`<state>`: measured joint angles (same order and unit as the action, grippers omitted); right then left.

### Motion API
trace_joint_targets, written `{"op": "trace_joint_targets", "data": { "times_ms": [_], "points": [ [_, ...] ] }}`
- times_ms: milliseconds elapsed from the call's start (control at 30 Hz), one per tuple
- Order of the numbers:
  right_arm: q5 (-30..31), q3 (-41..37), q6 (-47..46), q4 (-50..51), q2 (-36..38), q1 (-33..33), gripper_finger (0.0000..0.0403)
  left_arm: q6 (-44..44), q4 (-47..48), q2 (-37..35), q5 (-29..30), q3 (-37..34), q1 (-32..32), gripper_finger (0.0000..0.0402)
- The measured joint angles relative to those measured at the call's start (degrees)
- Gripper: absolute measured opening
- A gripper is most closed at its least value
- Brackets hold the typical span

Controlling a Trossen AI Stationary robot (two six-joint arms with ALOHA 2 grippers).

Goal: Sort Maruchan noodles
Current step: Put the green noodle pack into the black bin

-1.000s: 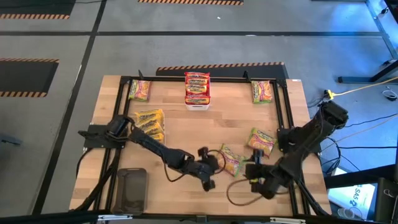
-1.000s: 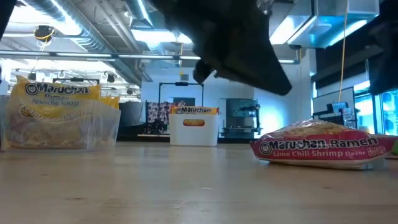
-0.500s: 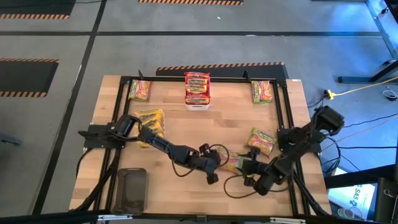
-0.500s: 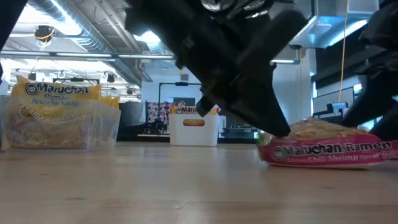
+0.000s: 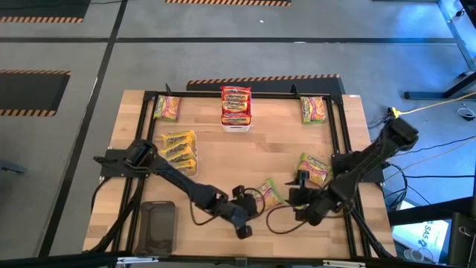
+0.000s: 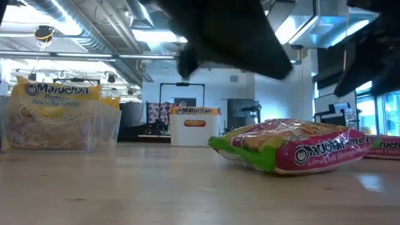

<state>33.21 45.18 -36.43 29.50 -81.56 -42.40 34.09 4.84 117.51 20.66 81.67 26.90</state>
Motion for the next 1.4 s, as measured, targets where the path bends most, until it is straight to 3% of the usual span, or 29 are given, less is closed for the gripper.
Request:
{"op": "trace_joint_targets", "data": {
  "times_ms": [100, 233, 400, 667, 1033, 1400],
  "points": [
    [-1.6, -3.4, -3.8, -4.1, 5.8, 0.8, 0.0269, -0.1, 1.6, -0.2, 4.1, 0.0, 1.8, 0.0002],
    [-8.2, -11.4, -9.0, -17.3, 11.5, 4.6, 0.0269, 1.2, 4.2, 0.4, 7.7, 0.1, 3.7, 0.0001],
    [-14.4, -19.5, -17.2, -33.0, 11.7, 9.1, 0.0269, 3.3, 5.3, 2.9, 9.9, -0.2, 4.6, 0.0001],
    [-25.2, -22.1, -25.1, -38.4, 6.8, 16.1, 0.0292, 3.3, 4.5, 6.3, 10.3, -0.1, 4.0, 0.0001],
    [-30.2, -22.1, -25.3, -51.8, -4.8, 19.8, 0.031, 1.3, 5.2, 6.4, 9.1, -0.1, 1.9, 0.0001],
    [-33.3, -21.9, -25.1, -65.8, -11.2, 20.8, 0.031, -1.1, 5.5, 6.9, 4.4, -0.1, -0.8, 0.0001]
  ]
}}
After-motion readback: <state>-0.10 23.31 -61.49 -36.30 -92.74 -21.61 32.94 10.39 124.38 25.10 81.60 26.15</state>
